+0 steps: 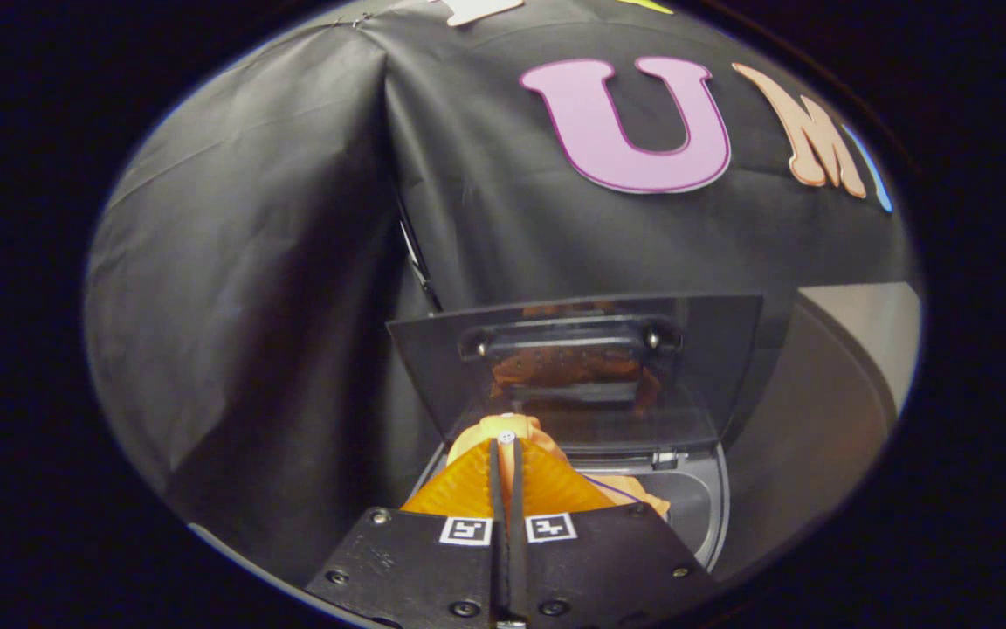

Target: Put the clothes into the washing machine and then close the washing machine lid.

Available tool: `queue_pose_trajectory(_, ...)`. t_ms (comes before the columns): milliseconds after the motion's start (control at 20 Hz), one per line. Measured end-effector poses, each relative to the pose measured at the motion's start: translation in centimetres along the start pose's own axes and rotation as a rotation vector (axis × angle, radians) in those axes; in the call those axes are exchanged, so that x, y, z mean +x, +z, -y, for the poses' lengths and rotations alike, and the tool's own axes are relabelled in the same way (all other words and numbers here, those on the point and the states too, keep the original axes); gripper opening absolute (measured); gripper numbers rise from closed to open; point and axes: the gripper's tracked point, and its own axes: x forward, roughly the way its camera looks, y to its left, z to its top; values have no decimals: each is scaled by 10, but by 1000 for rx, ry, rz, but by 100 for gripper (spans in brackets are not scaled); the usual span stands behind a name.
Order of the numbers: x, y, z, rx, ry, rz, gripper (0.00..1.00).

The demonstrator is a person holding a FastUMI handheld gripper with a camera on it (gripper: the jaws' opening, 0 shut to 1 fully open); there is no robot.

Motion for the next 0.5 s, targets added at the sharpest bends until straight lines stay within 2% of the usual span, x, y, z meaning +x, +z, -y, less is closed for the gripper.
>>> queue_pose_trajectory(500,39,-99,34,32,-33,-134,1)
